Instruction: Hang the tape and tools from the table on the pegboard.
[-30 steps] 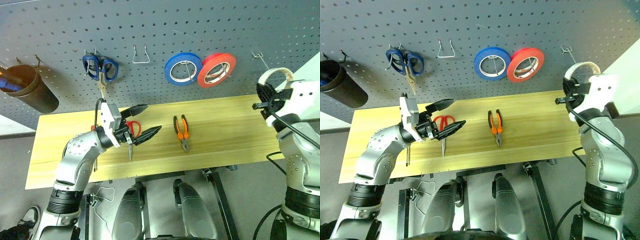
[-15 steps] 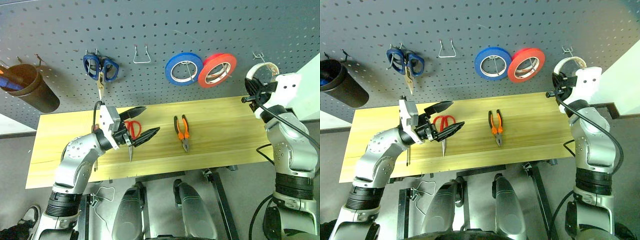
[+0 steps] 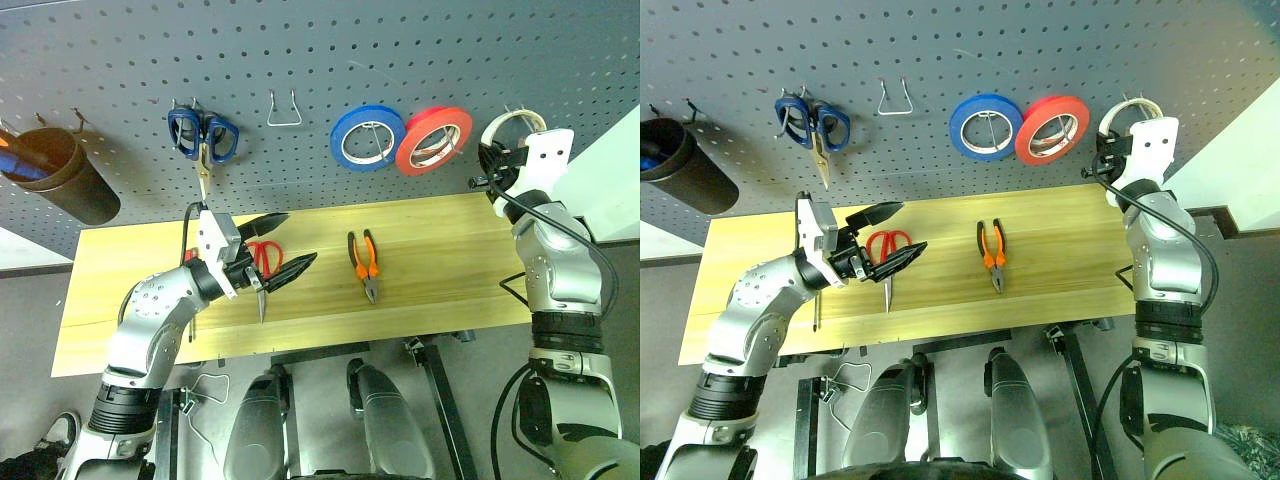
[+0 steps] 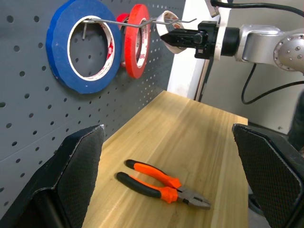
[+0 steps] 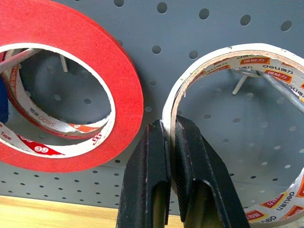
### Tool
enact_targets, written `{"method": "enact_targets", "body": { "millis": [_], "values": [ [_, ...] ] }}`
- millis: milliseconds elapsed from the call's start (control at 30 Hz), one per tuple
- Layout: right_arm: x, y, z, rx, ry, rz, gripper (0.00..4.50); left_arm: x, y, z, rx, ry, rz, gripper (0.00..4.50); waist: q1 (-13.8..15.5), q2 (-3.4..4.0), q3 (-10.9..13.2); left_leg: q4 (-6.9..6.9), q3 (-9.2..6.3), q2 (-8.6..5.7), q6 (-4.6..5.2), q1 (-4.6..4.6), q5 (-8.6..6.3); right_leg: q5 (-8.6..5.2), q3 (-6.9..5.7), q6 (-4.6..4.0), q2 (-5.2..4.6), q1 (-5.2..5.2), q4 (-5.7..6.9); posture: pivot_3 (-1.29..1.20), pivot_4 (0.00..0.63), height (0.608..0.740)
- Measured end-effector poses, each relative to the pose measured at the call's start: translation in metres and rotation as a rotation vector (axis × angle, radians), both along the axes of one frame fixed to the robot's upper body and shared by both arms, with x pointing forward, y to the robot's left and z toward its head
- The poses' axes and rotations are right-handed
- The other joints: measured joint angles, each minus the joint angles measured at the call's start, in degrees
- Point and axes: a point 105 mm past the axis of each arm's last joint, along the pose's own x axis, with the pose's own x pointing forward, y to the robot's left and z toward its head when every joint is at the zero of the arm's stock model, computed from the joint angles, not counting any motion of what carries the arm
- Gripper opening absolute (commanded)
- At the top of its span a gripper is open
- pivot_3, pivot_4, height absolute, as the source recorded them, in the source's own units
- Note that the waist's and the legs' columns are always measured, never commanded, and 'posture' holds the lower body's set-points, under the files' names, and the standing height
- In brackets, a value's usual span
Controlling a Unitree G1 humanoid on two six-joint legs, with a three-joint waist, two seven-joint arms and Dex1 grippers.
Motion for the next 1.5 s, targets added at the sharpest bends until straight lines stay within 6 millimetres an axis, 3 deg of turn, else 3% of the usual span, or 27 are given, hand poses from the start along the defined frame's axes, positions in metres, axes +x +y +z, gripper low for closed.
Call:
{"method": "enact_targets", "body": {
  "millis": [267,533,767,933,1000,1133,1267,1500],
  "values": [
    [0.001,-0.004,-0.012,-0.009,0.044,-0.027,3.27,0.001,0.000,0.001,-0.005,-0.001,0.013,4.50,-0.09,0.00,0.00,0.11,0.00,0.00,0.00,0.00,0.00,0.00,0.02,0.00,0.00,-0.03,0.18,0.05,0.318,0.712],
    [-0.004,-0.003,-0.034,-0.011,0.121,-0.017,3.27,0.001,0.000,-0.001,0.003,-0.004,0.019,4.50,0.04,0.00,0.00,0.15,0.00,-0.01,0.00,-0.01,0.00,0.00,0.02,0.00,0.00,-0.05,0.27,0.06,0.300,0.712],
    [-0.026,0.008,-0.041,-0.034,0.144,0.035,3.27,-0.005,0.003,-0.005,-0.010,-0.025,0.033,4.50,0.03,0.00,-0.03,0.18,-0.01,-0.01,0.00,0.00,0.00,0.00,0.02,0.00,0.00,-0.05,0.32,0.05,0.286,0.712],
    [-0.046,0.021,-0.062,-0.014,0.233,0.086,3.27,-0.007,0.007,-0.006,0.008,-0.048,0.065,4.50,0.11,0.00,-0.11,0.20,-0.02,-0.02,0.00,0.00,0.00,0.00,0.03,0.00,-0.01,-0.05,0.33,0.06,0.269,0.712],
    [-0.055,0.031,-0.064,-0.014,0.249,0.116,3.27,-0.006,0.011,-0.008,0.032,-0.051,0.086,4.50,-0.05,-0.01,-0.12,0.21,-0.01,-0.02,0.00,0.01,0.00,0.00,0.04,0.01,-0.01,-0.07,0.36,0.05,0.275,0.712],
    [-0.070,0.082,-0.053,0.035,0.225,0.222,3.27,0.007,0.034,-0.018,0.095,0.002,0.219,4.50,-0.56,-0.04,-0.15,0.20,-0.05,0.08,0.00,0.07,0.00,0.03,0.06,-0.05,0.15,-0.12,0.44,0.03,0.305,0.712],
    [-0.073,0.124,-0.062,0.069,0.271,0.285,3.27,0.015,0.045,-0.033,0.122,0.104,0.337,4.50,-0.29,-0.04,-0.15,0.25,-0.02,0.03,-0.01,0.01,0.00,0.04,0.06,-0.03,0.05,-0.12,0.42,0.03,0.333,0.712],
    [-0.064,0.143,-0.079,0.045,0.337,0.214,3.27,-0.002,0.053,-0.071,0.198,0.300,0.415,4.50,-0.33,-0.03,-0.12,0.21,-0.02,0.03,0.00,-0.02,0.00,0.03,0.06,-0.02,0.01,-0.18,0.40,0.02,0.368,0.712]
  ]
}}
